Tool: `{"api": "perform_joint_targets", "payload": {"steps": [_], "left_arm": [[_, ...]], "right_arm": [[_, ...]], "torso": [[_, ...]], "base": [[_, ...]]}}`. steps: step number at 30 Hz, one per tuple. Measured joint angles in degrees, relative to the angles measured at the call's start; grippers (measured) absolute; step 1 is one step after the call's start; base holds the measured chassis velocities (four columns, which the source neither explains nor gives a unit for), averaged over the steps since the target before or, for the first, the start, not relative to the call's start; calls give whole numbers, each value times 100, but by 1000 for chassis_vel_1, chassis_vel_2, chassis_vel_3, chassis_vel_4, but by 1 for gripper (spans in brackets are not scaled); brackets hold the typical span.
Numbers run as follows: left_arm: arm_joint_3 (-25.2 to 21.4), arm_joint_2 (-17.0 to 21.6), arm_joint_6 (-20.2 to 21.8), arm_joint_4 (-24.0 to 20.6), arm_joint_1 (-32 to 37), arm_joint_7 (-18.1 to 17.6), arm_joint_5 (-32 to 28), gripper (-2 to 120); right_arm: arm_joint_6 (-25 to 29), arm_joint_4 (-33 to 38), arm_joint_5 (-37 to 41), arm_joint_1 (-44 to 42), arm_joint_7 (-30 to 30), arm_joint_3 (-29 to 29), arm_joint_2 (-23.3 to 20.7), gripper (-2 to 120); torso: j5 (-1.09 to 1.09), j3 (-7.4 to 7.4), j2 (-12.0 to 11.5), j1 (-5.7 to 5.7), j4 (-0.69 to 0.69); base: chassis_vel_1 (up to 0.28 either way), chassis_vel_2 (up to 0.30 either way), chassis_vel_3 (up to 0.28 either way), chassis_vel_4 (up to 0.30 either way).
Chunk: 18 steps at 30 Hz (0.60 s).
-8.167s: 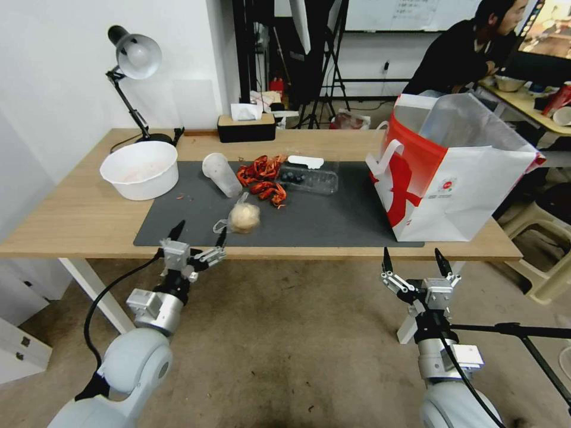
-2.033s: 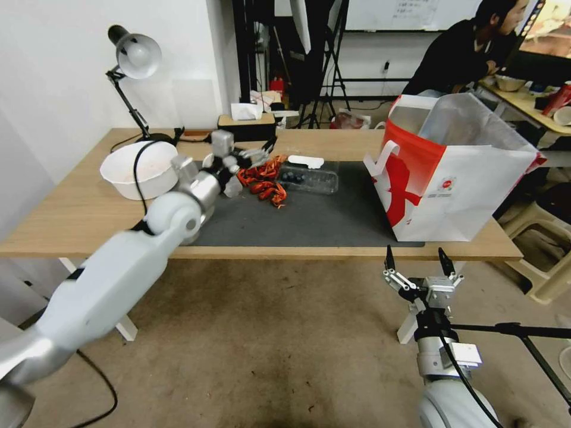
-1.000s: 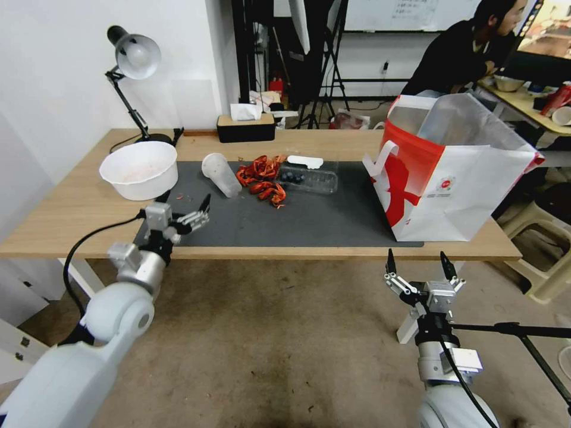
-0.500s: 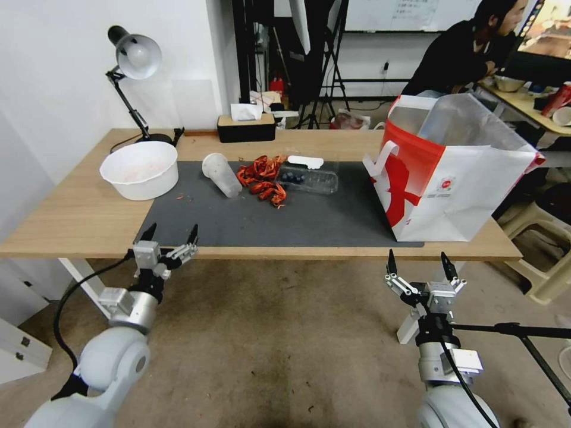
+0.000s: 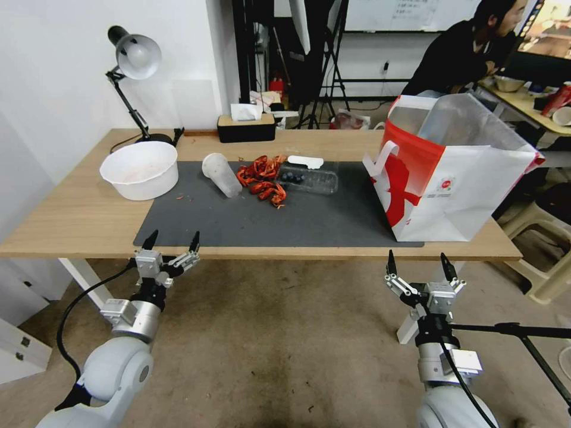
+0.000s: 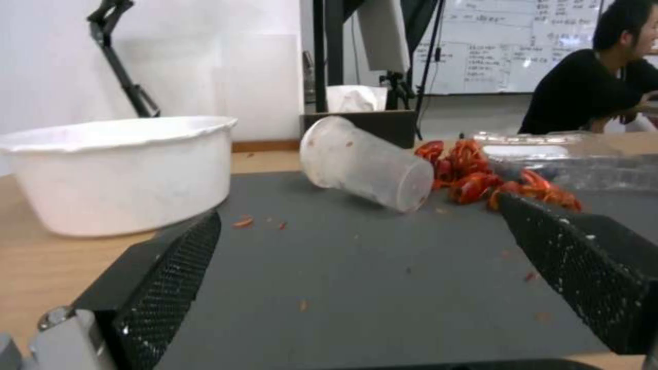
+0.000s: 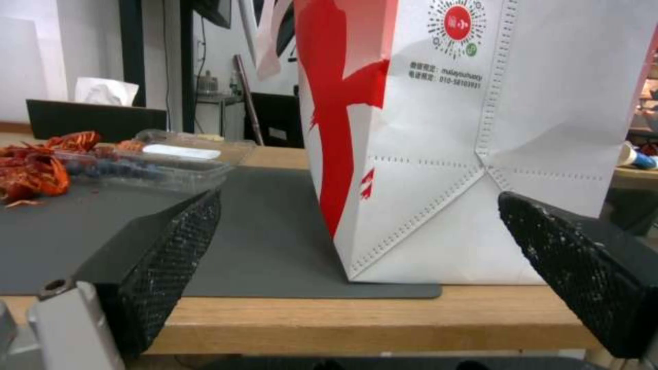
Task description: Pick up the trash from the table and place it into the takeout bag.
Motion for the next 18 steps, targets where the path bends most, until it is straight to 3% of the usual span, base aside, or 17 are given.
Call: {"api": "perform_joint_targets", "payload": {"steps": [11,18], "left_arm": [[441,91,609,-137,-745,-126,-157,100],[771,317,1141,89,-1596,-175,-789,100]], "right_arm": [[-15,-32,-1,94,-19,-73,-45,100],[-40,-62,-2,153,-47,-139,-42,100]], "torso": [[0,0,0,1,2],[0,0,0,1,0]], "base": [[0,0,0,0],[0,0,0,0]]}}
